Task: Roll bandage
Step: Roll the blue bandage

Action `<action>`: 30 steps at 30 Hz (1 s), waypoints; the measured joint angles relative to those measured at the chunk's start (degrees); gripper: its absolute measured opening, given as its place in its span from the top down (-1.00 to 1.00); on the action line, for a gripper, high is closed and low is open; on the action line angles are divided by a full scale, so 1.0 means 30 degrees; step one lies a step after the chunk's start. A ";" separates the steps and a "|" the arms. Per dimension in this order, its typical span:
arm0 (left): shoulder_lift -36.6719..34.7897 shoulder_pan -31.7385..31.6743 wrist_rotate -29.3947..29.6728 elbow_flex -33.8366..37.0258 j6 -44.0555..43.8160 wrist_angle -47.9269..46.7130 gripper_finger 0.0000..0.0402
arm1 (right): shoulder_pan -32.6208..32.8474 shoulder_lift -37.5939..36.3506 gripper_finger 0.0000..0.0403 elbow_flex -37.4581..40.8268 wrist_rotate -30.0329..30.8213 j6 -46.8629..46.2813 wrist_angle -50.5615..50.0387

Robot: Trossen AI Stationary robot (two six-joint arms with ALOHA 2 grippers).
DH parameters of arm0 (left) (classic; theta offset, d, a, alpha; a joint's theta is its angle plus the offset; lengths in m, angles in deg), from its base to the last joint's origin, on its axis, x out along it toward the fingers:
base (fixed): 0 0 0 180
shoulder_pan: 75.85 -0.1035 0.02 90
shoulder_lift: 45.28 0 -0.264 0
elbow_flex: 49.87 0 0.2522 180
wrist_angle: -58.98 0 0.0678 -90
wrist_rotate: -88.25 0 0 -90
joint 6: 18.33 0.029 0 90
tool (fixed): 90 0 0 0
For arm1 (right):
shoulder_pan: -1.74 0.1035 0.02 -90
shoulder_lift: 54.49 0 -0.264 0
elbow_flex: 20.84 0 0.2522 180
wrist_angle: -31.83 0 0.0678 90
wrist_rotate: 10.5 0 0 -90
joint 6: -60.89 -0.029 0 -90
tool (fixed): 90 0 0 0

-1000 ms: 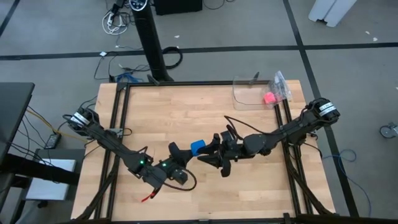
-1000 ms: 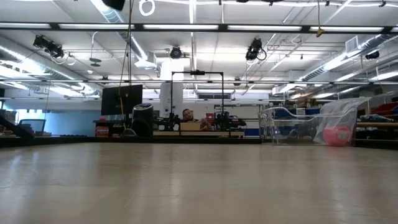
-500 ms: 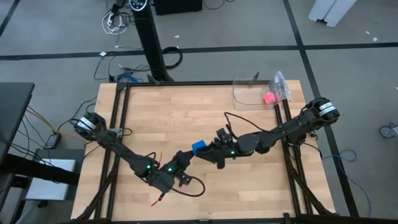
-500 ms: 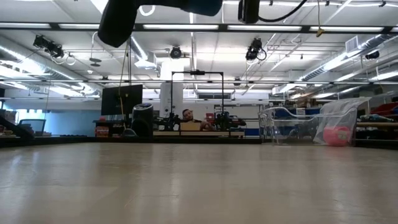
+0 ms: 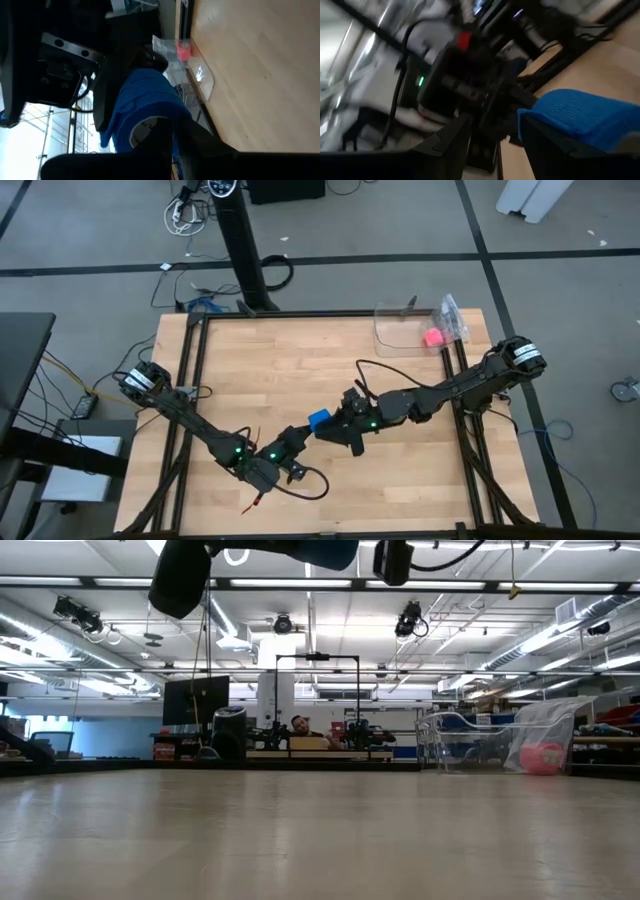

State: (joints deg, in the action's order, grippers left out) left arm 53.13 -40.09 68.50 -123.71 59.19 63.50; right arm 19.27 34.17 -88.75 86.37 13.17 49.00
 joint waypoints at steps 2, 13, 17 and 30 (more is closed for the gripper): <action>0.0006 0.0031 -0.0216 -0.0003 -0.0348 0.0052 0.92 | -0.0011 -0.0029 0.08 0.0018 -0.0747 0.0998 -0.0021; -0.0036 0.0245 -0.0212 -0.0076 -0.1387 0.0085 0.92 | -0.0089 -0.0921 0.08 0.0051 -0.0682 0.0924 -0.0619; 0.0135 0.0257 -0.0067 -0.0073 -0.0325 -0.0090 0.92 | -0.0329 -0.0922 0.08 0.0031 -0.0425 -0.1944 -0.1581; 0.1816 0.0179 -0.0085 -0.0005 0.0479 0.0056 0.92 | -0.0900 -0.0937 0.08 0.0051 -0.1636 -0.2515 -0.4547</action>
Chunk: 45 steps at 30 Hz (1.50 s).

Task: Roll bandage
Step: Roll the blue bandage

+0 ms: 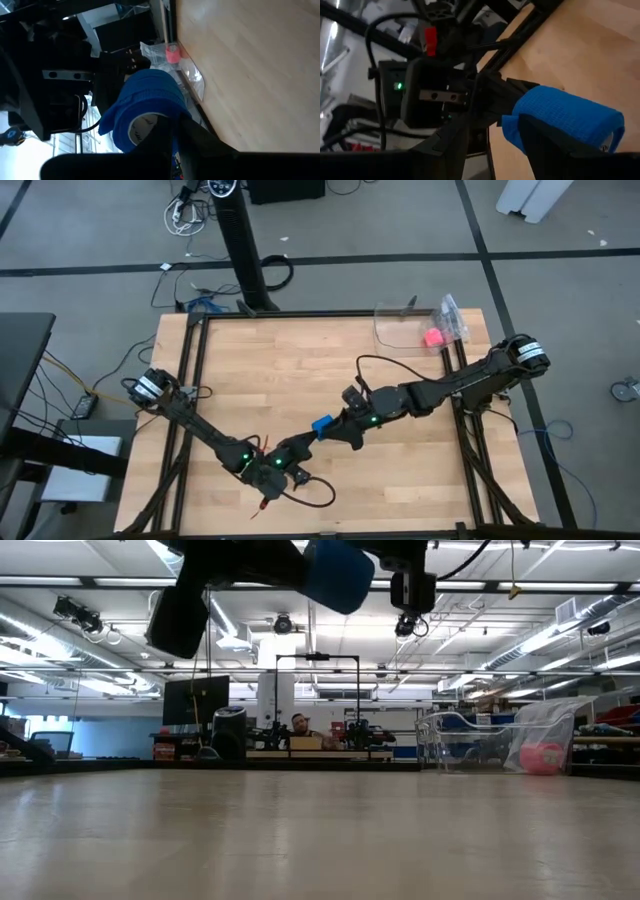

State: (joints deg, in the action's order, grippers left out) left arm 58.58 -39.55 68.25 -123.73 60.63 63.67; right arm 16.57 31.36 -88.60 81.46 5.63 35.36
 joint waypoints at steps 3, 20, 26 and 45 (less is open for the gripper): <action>0.0005 0.0055 -0.0041 -0.0069 -0.0342 0.0154 0.92 | -0.0003 -0.0309 0.08 0.0011 -0.0373 0.0887 0.0116; -0.0706 0.0757 -0.4626 -0.2852 -1.1052 -0.6353 0.94 | 0.0250 -0.5175 0.08 0.0022 0.0039 0.4993 -0.4801; -0.0804 -0.0095 -0.9055 -0.5906 -1.9074 -1.5261 0.95 | 0.0955 -0.5879 0.08 0.0022 0.1700 0.6574 -0.7620; -0.0753 -0.4652 -1.7854 -0.7094 -2.8148 -2.2925 0.91 | 0.1561 -0.3565 0.08 0.0000 0.2816 0.8012 -0.8770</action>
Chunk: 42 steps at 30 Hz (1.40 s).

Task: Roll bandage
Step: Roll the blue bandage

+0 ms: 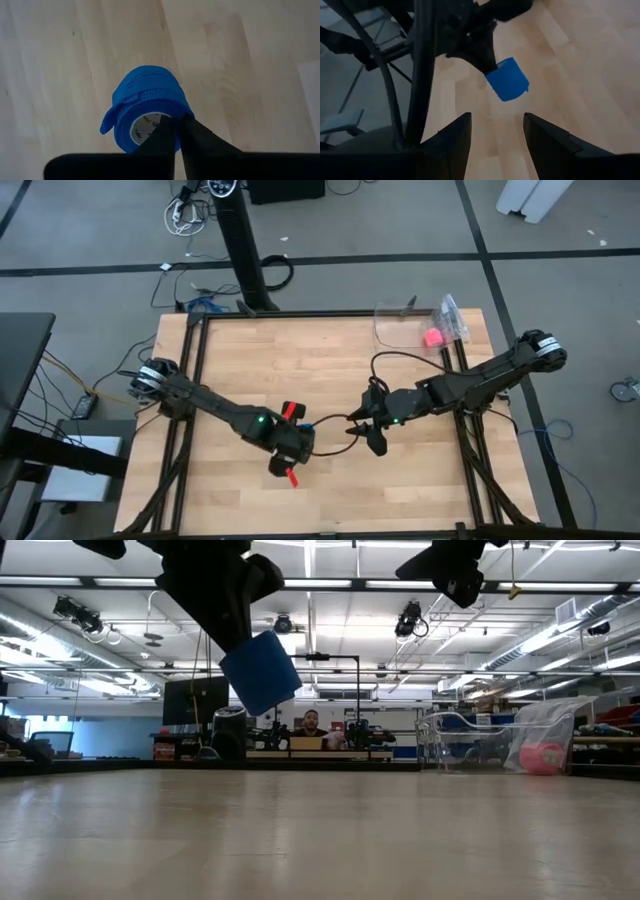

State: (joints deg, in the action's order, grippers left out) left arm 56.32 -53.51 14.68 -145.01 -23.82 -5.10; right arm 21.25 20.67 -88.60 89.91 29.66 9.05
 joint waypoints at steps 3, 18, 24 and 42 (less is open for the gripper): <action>0.0000 -0.0284 -0.0091 0.0000 -0.0255 -0.0007 0.86 | 0.0104 0.0219 0.08 0.0000 -0.0051 -0.0003 0.0050; 0.0007 -0.1368 -0.2811 0.0015 -0.0266 -0.0080 0.80 | 0.0785 0.0225 0.08 0.0000 0.0233 0.0445 0.0237; 0.0015 -0.1419 -0.2578 0.0022 -0.0732 -0.0058 0.66 | 0.1352 0.0225 0.08 0.0000 0.1335 0.0608 0.0249; 0.0029 -0.1419 -0.1927 0.0029 -0.0237 0.0105 0.96 | 0.2911 0.0225 0.08 0.0962 0.3125 0.0413 0.1251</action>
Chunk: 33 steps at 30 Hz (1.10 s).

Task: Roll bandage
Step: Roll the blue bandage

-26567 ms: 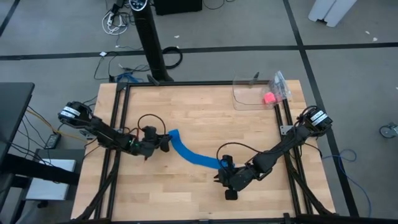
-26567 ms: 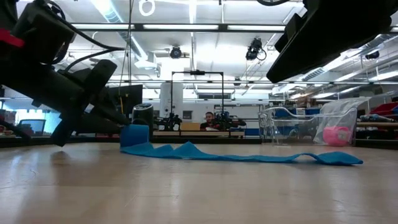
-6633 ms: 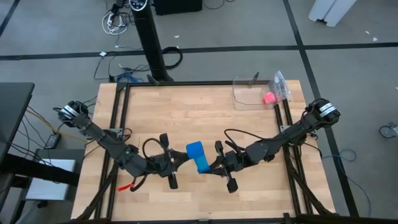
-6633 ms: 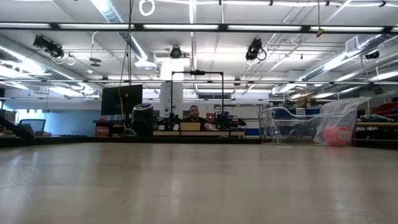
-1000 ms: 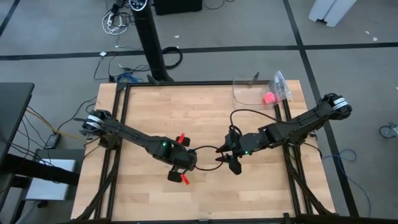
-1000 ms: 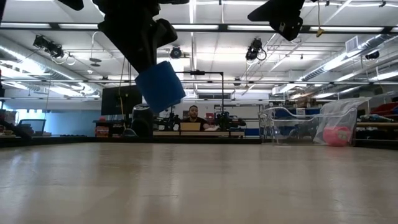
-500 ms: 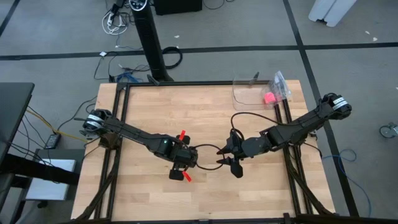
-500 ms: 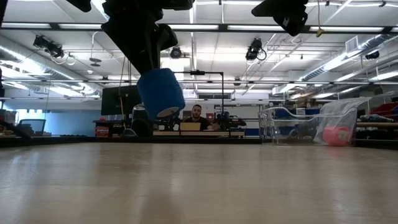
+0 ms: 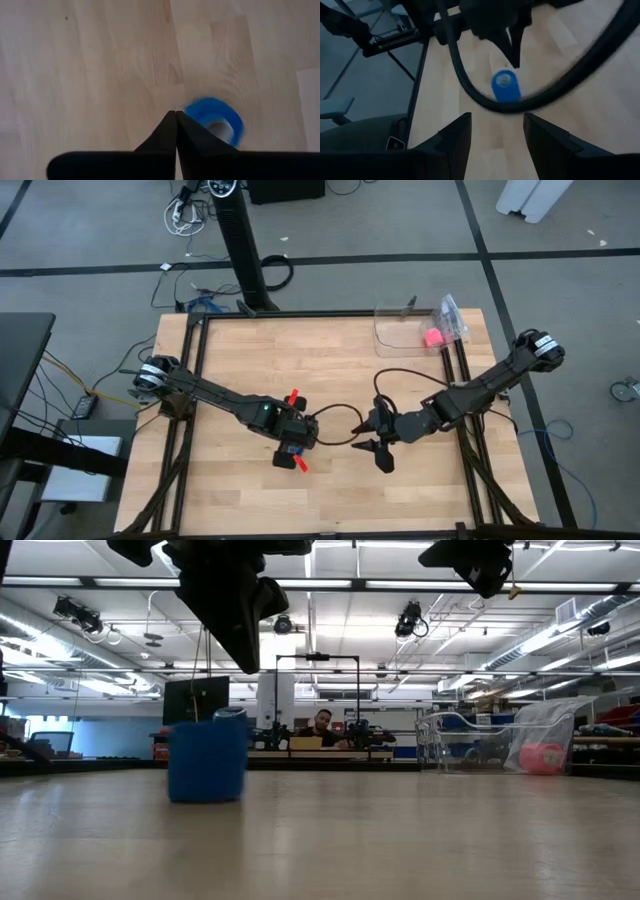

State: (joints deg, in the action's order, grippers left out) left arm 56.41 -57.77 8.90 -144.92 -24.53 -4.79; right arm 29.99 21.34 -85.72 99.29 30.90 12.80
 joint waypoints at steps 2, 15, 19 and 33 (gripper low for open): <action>0.0000 0.0067 0.0072 0.0000 -0.0014 0.0120 0.94 | 0.0114 0.0000 0.08 0.0417 0.0014 -0.0228 0.0569; -0.0141 0.3251 0.1550 0.1385 -0.3630 -0.0006 0.98 | 0.1058 0.0644 0.26 0.3725 0.1711 -0.1123 0.5627; -0.0789 0.4764 0.1963 0.3751 -0.6645 0.1929 0.98 | 0.1087 0.3030 0.51 0.4028 0.1652 -0.0939 0.8578; -0.4025 0.6768 0.5327 1.2586 -1.2772 1.4547 0.98 | -0.0079 0.9705 0.97 -0.0933 0.1700 0.1100 0.9760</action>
State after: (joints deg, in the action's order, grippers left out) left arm 44.34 -37.46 24.89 -107.16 -62.84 38.85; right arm 29.75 50.46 -88.51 104.39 34.20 42.08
